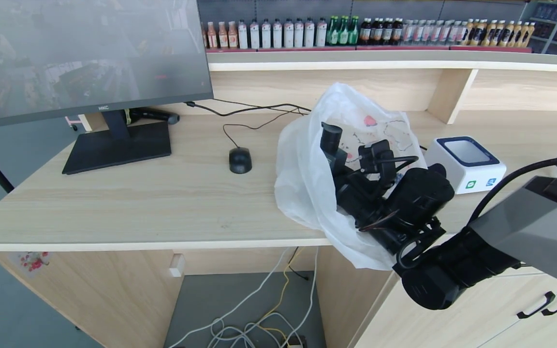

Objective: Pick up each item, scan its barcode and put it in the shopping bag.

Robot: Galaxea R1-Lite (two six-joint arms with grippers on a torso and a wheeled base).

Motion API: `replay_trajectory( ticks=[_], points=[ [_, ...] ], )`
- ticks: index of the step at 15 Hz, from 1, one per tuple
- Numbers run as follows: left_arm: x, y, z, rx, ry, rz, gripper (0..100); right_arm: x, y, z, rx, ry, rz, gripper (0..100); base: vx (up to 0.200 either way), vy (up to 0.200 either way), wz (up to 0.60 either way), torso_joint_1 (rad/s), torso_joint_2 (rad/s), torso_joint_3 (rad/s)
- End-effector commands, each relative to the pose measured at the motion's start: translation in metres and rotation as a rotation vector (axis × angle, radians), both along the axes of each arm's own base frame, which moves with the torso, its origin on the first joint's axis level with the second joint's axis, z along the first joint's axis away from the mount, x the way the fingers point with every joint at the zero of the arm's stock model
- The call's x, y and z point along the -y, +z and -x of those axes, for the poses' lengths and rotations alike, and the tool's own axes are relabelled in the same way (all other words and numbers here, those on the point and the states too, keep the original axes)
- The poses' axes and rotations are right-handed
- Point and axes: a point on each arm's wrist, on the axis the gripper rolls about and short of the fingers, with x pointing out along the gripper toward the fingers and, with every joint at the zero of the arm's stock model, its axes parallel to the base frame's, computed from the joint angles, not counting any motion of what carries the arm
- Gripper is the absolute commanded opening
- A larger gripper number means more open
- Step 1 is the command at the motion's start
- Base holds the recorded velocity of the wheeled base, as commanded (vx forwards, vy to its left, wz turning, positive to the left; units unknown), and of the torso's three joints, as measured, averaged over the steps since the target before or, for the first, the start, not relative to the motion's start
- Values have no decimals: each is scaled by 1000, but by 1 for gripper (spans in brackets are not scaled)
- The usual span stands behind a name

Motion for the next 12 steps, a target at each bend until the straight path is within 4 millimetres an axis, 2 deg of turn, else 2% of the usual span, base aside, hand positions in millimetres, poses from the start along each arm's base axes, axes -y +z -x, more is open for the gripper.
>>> replay_trajectory(
  ticks=[1,12],
  points=[
    [0,0,0,0,0,-1,100,-1,-3,-1,-9,1,6,0,0,0,0,0,0,0],
    [0,0,0,0,0,1,100,1,-2,-2,-1,-4,1,0,0,0,0,0,0,0]
  ],
)
